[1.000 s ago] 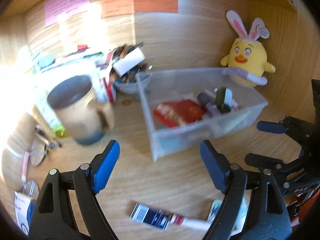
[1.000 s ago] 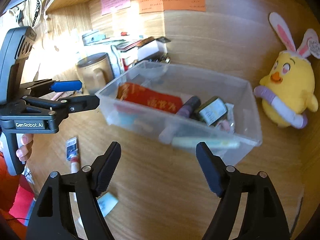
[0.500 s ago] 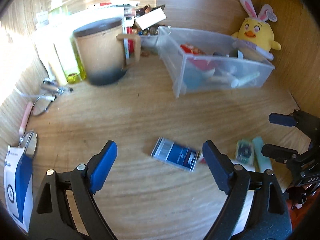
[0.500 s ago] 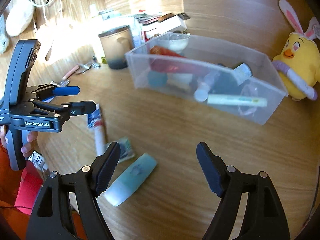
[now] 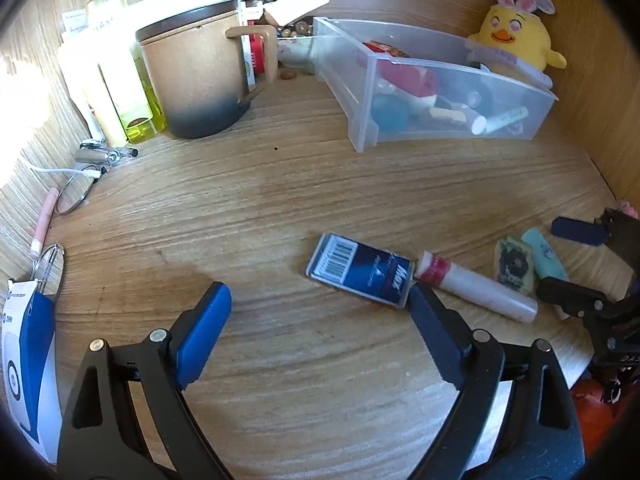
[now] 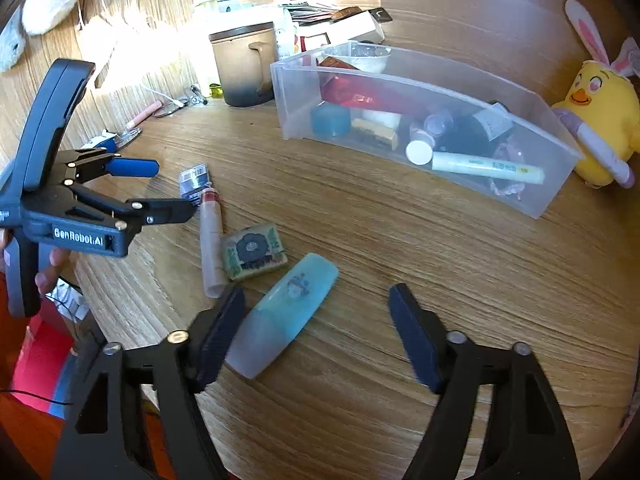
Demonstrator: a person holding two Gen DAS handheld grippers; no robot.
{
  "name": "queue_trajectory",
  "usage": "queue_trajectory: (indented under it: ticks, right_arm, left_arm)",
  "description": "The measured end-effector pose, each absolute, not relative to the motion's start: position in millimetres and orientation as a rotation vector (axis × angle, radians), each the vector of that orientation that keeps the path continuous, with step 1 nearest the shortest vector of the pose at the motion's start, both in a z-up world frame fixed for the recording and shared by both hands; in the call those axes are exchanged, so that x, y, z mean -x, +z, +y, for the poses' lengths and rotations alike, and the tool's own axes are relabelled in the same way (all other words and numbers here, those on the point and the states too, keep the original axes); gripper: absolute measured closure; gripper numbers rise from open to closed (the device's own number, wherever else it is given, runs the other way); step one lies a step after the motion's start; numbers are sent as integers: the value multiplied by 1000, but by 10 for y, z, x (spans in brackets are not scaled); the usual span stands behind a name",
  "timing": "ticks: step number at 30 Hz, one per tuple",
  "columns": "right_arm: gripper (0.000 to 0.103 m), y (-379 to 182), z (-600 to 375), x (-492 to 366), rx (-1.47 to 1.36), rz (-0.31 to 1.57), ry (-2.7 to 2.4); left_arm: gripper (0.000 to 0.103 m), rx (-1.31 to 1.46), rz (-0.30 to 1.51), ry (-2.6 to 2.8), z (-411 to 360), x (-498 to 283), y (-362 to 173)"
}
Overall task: Organize objects
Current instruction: 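Grasp the pale blue tube with the right tool while the left grasps the blue card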
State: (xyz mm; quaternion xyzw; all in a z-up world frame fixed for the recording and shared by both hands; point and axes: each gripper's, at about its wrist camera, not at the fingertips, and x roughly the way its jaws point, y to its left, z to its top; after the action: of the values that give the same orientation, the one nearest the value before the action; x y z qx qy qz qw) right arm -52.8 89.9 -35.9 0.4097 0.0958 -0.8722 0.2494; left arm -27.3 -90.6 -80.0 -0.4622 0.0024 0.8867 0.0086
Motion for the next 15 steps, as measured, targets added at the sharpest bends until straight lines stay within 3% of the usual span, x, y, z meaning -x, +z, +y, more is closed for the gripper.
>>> queue_trajectory:
  ticks: [3,8,10,15]
  right_arm:
    - [56,-340,943,501,-1106,283,-2397]
    - [78,-324,1002,499,-1087,294,-2423]
    - [80,-321,1019,507,-1083,289,-2421]
    - [80,-328,1032,544,-1082,261,-2421]
  left_arm:
    - [16,1432,2,2777,-904,317,-796]
    - [40,1391,12,2783,-859,336,-764]
    - [56,1380,15,2783,-844,329,-752]
    - [56,1357,44,2801,-801,277,-733]
